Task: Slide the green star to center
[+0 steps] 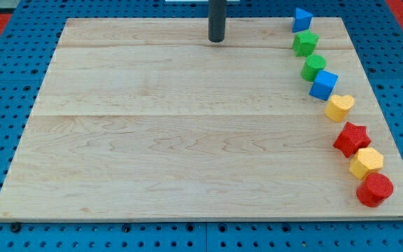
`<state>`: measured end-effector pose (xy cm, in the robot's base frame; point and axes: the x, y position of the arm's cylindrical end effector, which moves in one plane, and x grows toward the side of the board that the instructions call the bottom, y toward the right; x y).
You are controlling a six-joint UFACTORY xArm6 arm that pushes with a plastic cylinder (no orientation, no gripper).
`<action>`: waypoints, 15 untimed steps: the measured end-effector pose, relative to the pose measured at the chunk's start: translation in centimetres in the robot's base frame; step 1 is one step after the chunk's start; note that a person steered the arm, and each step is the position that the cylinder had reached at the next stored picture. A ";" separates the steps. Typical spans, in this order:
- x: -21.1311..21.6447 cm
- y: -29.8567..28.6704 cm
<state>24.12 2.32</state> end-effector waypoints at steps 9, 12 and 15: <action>-0.7 11.5; -0.7 18.4; 3.5 22.1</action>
<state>27.63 24.39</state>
